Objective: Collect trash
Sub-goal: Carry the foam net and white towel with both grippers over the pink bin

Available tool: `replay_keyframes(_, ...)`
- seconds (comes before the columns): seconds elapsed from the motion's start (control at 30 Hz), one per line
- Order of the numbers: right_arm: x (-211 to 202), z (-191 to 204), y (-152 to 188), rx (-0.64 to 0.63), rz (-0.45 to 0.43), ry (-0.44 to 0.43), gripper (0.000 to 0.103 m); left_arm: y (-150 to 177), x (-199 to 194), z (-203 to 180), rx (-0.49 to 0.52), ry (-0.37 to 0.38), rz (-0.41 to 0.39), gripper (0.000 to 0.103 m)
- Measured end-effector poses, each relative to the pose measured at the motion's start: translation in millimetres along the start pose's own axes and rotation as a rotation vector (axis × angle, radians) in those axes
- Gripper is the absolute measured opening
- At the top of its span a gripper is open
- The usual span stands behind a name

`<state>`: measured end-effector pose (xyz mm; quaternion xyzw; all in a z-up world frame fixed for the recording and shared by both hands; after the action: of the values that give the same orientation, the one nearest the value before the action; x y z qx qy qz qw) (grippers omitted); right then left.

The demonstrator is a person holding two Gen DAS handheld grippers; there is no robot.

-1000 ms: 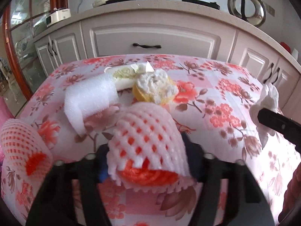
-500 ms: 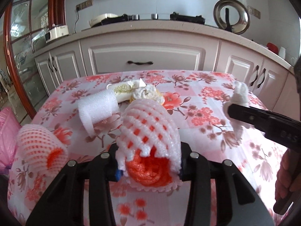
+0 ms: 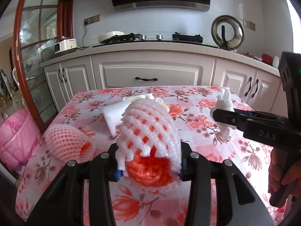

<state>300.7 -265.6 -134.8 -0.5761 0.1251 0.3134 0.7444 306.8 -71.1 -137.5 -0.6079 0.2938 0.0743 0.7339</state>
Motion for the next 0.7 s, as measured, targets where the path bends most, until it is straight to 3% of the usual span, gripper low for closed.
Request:
replay_keyframes(0.47,1.3,63.0,11.7,-0.145,0.012,0.007,0.038,17.0,-47.3,57.0,-0.085,-0.07,-0.044,0.041)
replay_keyframes(0.7,6.6,90.0,14.0,-0.217,0.001,0.054,0.038,31.6,-58.6,87.0,-0.131,-0.108,-0.038,0.041)
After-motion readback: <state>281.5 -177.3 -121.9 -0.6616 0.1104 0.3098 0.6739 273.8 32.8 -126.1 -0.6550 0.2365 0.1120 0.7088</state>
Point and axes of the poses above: each gripper's, at about its wrist camera, not at the fingertips, and x roughly the way its jaws point, z to its left, y to its underside, the point moved 9 cm from there along x, roughly the way its jaws point, and after that the axes turned 6 degrees about x, right-handed, at the moved point
